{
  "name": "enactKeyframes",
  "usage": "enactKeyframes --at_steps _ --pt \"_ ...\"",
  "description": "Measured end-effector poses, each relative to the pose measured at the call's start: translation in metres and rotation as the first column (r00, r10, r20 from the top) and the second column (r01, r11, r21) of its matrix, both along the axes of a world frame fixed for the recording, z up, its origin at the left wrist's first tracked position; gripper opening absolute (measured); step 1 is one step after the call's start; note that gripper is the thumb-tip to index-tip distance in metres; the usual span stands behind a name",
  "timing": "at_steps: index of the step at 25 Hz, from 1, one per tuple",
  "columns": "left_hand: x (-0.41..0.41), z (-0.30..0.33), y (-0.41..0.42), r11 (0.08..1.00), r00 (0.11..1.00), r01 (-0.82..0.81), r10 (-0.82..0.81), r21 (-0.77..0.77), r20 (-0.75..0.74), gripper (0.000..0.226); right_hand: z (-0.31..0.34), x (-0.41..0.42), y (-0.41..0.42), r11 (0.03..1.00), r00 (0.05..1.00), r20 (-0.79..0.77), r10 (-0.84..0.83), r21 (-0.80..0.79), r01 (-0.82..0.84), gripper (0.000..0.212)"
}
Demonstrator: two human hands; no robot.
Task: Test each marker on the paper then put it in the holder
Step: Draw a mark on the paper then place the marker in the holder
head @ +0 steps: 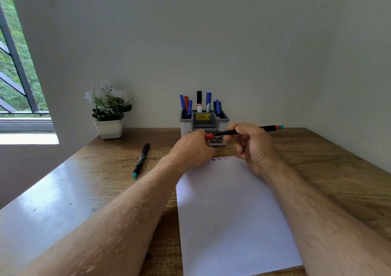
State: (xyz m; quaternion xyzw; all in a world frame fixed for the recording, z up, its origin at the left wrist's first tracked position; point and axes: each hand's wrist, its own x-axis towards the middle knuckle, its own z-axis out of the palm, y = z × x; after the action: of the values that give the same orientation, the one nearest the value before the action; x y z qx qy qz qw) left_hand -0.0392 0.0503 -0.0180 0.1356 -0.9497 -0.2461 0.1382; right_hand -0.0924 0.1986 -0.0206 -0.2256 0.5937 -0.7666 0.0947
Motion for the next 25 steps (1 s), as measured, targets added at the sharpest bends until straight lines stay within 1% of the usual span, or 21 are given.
enactKeyframes --at_steps 3,5,7,8,10,13,14,16,18,20,21,22,24,25 --pt "0.001 0.001 0.001 1.0 1.0 0.01 -0.01 -0.018 -0.013 0.028 -0.001 -0.001 -0.001 0.999 1.0 -0.011 -0.012 0.04 0.012 0.02" --pt "0.001 0.001 0.002 0.998 0.999 0.046 -0.047 -0.039 -0.027 0.025 -0.002 -0.001 -0.002 0.998 1.0 -0.018 -0.02 0.063 0.021 0.017" --pt "0.002 0.001 0.004 0.995 0.995 0.085 -0.087 -0.049 -0.047 0.026 -0.001 -0.001 -0.003 0.998 0.999 -0.022 -0.031 0.05 0.032 0.011" --pt "0.004 0.002 0.005 0.994 0.992 0.108 -0.109 -0.019 -0.07 0.025 -0.001 -0.002 -0.003 0.999 0.999 -0.025 -0.033 0.031 0.034 0.01" --pt "0.007 0.005 0.006 0.98 0.98 0.156 -0.138 0.126 -0.142 0.023 0.0 -0.003 -0.001 0.999 0.999 -0.033 -0.043 0.001 0.043 0.01" --pt "0.01 0.008 0.003 0.908 0.964 0.203 -0.12 0.367 -0.238 0.013 0.001 -0.005 0.0 0.998 0.998 -0.036 -0.059 -0.03 0.058 0.004" --pt "0.01 0.009 0.002 0.879 0.962 0.211 -0.109 0.429 -0.25 0.016 0.002 -0.005 0.0 0.997 0.998 -0.027 -0.055 -0.047 0.054 0.003" --pt "0.01 0.01 -0.001 0.846 0.962 0.217 -0.101 0.487 -0.254 0.021 0.002 -0.005 0.0 0.996 0.999 -0.002 -0.037 -0.08 0.037 0.009" --pt "0.009 0.009 -0.002 0.842 0.959 0.229 -0.109 0.488 -0.261 0.022 0.002 -0.003 -0.001 0.997 1.0 0.02 0.002 -0.078 0.0 0.013" --pt "0.007 0.008 -0.001 0.822 0.95 0.246 -0.1 0.513 -0.295 0.017 0.002 -0.001 -0.002 0.997 0.998 0.045 0.047 -0.07 -0.044 0.027" --pt "0.006 0.008 -0.001 0.787 0.942 0.251 -0.065 0.564 -0.328 0.013 0.002 -0.002 -0.002 0.996 0.997 0.06 0.054 -0.08 -0.05 0.032" --pt "0.006 0.009 -0.002 0.731 0.933 0.25 -0.008 0.634 -0.359 0.011 0.003 -0.001 -0.002 0.995 0.996 0.068 0.05 -0.09 -0.044 0.031" --pt "0.006 0.012 -0.007 0.584 0.905 0.266 0.122 0.767 -0.407 0.016 0.003 -0.003 -0.001 0.997 0.999 0.044 0.012 -0.075 -0.008 0.018" --pt "0.006 0.013 -0.01 0.499 0.889 0.292 0.174 0.816 -0.425 0.018 0.003 -0.002 -0.001 0.999 1.0 0.009 -0.018 -0.04 0.019 0.012"
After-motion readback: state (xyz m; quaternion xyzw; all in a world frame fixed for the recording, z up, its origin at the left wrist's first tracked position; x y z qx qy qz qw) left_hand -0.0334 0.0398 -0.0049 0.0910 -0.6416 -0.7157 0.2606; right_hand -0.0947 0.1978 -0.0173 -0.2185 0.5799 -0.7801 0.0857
